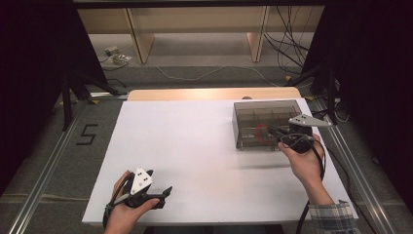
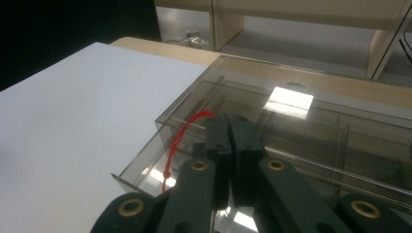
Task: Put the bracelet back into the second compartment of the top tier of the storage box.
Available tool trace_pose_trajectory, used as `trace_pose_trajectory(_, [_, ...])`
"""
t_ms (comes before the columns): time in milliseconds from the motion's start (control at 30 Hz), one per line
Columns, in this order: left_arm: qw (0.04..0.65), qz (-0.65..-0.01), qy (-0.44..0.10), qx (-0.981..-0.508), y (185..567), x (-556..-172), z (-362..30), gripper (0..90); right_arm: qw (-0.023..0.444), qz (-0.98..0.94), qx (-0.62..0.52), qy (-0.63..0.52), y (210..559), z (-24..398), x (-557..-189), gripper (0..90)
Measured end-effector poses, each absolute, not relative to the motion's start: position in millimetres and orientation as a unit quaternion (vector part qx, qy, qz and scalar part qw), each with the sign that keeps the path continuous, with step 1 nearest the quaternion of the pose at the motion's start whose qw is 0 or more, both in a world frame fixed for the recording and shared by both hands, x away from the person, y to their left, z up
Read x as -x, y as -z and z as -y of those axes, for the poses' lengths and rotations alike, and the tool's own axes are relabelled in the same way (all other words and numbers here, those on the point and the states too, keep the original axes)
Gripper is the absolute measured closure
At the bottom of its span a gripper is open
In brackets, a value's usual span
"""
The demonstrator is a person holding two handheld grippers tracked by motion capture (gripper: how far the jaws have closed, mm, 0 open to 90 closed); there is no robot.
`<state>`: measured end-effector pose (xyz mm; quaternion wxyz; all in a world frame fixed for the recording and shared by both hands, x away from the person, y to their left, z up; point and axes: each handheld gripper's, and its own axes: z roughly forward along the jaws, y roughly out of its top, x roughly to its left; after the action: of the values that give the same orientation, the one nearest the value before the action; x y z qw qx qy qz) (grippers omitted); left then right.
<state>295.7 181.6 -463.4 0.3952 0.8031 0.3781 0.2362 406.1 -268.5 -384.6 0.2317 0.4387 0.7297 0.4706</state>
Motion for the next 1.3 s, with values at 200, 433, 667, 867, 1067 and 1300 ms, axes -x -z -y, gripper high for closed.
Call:
trace_pose_trajectory(200, [0.395,-0.378,-0.236,-0.803,463.5,-295.6,-181.6,16.1,0.232,-0.730,-0.440,-0.468,384.9,271.0,-405.9,88.5])
trace_pose_trajectory(433, [0.396,-0.379,-0.236,-0.803,463.5,-295.7,-181.7,16.1,0.232,-0.730,-0.443,-0.467,384.9,273.3,-405.6,88.5])
trace_pose_trajectory(667, [0.396,-0.379,-0.236,-0.803,463.5,-295.7,-181.7,16.1,0.234,-0.730,-0.444,-0.465,385.3,275.9,-405.4,88.5])
trace_pose_trajectory(867, [0.395,-0.379,-0.236,-0.803,463.6,-295.9,-181.6,16.1,0.234,-0.729,-0.447,-0.462,385.5,278.0,-404.8,88.5])
trace_pose_trajectory(1067, [0.395,-0.378,-0.236,-0.803,463.5,-295.9,-181.8,16.1,0.234,-0.731,-0.446,-0.460,386.1,278.8,-404.8,88.5])
trace_pose_trajectory(1300, [0.396,-0.379,-0.236,-0.803,463.7,-295.9,-181.8,16.1,0.234,-0.731,-0.451,-0.456,387.0,281.2,-404.6,88.5])
